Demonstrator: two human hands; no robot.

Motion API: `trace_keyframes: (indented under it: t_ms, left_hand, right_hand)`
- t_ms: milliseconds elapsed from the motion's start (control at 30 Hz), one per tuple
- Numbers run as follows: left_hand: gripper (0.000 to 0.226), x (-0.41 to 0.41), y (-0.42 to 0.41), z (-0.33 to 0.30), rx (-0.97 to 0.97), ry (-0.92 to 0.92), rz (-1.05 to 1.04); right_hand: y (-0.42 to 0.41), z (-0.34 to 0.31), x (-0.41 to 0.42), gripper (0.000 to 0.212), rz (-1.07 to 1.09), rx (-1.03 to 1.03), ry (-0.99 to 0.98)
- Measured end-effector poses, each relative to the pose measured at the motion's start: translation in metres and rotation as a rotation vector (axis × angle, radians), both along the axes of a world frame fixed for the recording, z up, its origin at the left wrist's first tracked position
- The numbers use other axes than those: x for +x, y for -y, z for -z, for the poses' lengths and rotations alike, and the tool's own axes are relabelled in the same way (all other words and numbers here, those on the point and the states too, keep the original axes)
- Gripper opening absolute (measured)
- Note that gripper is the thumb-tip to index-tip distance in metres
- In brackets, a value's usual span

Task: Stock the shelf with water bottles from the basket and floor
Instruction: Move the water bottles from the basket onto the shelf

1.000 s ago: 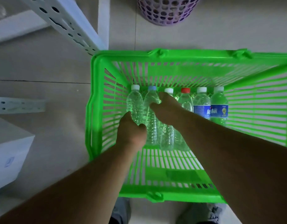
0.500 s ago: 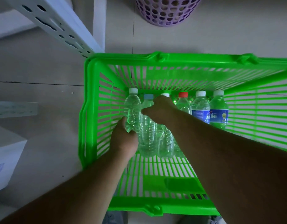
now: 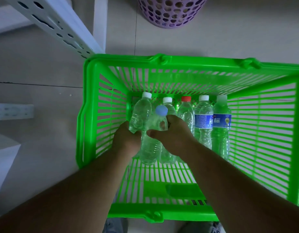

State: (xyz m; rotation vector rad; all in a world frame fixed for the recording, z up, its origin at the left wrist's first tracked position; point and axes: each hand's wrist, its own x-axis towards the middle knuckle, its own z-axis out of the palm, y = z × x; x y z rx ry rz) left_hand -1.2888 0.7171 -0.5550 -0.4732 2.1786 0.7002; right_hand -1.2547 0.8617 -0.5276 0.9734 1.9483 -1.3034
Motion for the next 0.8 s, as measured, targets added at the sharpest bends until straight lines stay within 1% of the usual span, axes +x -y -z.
trace_keyframes:
  t_ms: [67,133,233,333,400,467,533,600,633,700,800]
  left_hand:
    - [0.027,-0.005,-0.004,0.008,-0.002,0.008,0.080]
    - [0.035,-0.011,-0.006,0.017,-0.018,0.021,0.164]
    - [0.034,-0.020,-0.008,0.022,-0.040,0.057,0.328]
    - [0.032,-0.027,-0.010,0.029,-0.055,0.080,0.424]
    - [0.041,-0.028,-0.009,0.033,-0.078,0.092,0.420]
    - [0.047,-0.026,-0.005,0.032,-0.059,0.091,0.360]
    - [0.039,-0.020,-0.005,0.025,-0.008,0.078,0.296]
    - [0.021,-0.013,-0.006,0.010,0.040,0.026,0.285]
    - [0.019,-0.010,-0.008,-0.001,0.057,-0.008,0.286]
    - [0.026,-0.005,-0.010,-0.024,0.083,-0.046,0.239]
    - [0.041,0.000,-0.014,-0.067,0.104,-0.126,0.176]
  right_hand:
    - [0.000,0.000,0.012,0.040,0.072,-0.042,-0.044]
    - [0.005,0.001,0.018,0.048,0.147,-0.063,-0.067]
    - [0.014,0.005,0.022,0.055,0.215,-0.122,-0.067]
    - [0.015,0.007,0.026,0.051,0.214,-0.109,-0.102]
    - [0.011,0.005,0.033,0.044,0.205,-0.091,-0.138]
    - [0.002,-0.004,0.038,0.035,0.191,-0.100,-0.171]
    - [-0.009,-0.016,0.042,0.024,0.168,-0.094,-0.203]
    - [-0.021,-0.033,0.042,0.022,0.161,-0.068,-0.224]
    - [-0.028,-0.043,0.041,0.023,0.157,-0.053,-0.241]
    - [-0.040,-0.065,0.040,0.024,0.160,-0.034,-0.278]
    - [-0.057,-0.106,0.039,0.023,0.166,-0.002,-0.340]
